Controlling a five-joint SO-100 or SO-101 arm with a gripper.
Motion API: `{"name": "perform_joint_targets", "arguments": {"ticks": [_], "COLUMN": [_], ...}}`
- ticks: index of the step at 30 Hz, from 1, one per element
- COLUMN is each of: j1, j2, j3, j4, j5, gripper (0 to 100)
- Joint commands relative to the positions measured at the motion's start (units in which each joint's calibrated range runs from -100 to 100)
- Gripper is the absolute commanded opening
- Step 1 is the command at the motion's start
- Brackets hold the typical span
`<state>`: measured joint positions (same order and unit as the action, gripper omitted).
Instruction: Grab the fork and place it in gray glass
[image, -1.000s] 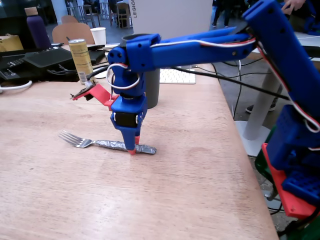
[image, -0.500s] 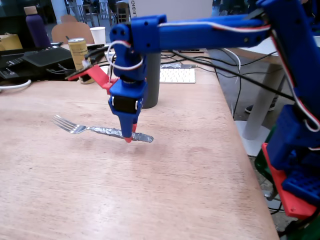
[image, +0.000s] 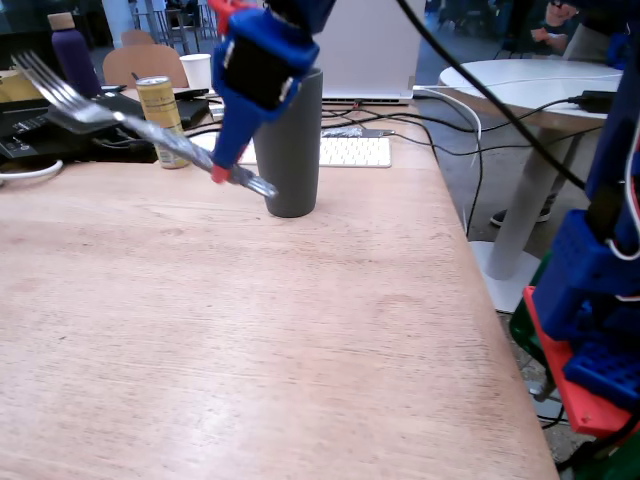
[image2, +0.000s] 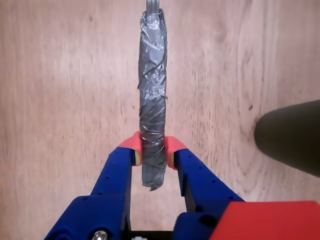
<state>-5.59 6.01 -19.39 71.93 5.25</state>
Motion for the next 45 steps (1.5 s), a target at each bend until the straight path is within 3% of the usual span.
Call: {"name": "perform_joint_targets", "arguments": {"ticks": [1, 5, 11, 20, 25, 34, 38, 45], "j1": [-0.33, 1.19, 2.54, 24.03, 29.11, 29.28, 29.11, 28.94], "j2": [-6.18, -9.78, -21.02, -22.73, -21.79, -7.72, -3.35, -5.07], "j3": [-0.39, 0.27, 12.73, 15.28, 15.28, 7.35, 1.12, 9.71], "j4": [-6.65, -9.77, -24.72, -36.62, -44.09, -50.25, -49.35, -50.25], "j5": [0.24, 2.93, 6.98, 8.94, 8.99, 8.11, 4.3, 4.25], "gripper": [0, 0, 0, 0, 0, 0, 0, 0]}}
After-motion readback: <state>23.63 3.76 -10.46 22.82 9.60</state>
